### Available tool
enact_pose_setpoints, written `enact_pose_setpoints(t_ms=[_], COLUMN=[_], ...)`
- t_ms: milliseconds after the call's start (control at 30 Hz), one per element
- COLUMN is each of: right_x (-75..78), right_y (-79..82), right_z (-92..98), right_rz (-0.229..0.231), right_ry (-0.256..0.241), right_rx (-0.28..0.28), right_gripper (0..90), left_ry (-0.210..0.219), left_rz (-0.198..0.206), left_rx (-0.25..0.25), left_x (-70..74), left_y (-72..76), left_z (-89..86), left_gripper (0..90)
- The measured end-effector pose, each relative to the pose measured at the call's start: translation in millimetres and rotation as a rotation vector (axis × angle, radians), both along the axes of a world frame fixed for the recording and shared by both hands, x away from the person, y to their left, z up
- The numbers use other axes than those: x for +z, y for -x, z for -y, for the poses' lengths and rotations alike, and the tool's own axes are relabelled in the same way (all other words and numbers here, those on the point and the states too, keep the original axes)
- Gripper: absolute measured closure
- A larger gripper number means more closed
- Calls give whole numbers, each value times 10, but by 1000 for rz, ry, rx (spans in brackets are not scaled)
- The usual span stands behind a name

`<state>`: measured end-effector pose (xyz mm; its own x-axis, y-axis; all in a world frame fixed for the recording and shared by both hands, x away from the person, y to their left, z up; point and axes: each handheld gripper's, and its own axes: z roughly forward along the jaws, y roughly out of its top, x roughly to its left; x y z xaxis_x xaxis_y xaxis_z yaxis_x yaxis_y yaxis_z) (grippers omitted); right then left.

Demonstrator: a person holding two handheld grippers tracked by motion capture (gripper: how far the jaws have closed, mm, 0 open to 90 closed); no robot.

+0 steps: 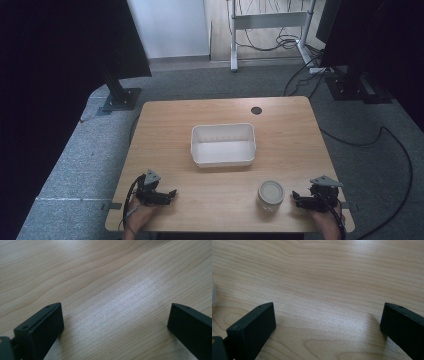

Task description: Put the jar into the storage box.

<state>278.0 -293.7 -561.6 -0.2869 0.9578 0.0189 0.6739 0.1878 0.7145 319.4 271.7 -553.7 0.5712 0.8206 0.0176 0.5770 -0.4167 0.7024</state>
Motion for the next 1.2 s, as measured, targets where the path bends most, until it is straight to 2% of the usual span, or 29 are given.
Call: enact_pose_setpoints(t_ms=[333, 900, 1200], right_x=[1, 2, 45], right_y=[14, 44, 143], right_z=[5, 15, 33], right_rz=[-2, 0, 22], right_ry=[-1, -2, -22], right_rx=[15, 36, 32], right_gripper=[0, 3, 20], left_ry=[4, 4, 4], left_rz=[2, 1, 2], left_rx=[17, 18, 18], left_x=[-2, -2, -2], left_y=[-1, -1, -1], left_z=[9, 9, 9], left_gripper=[3, 3, 3])
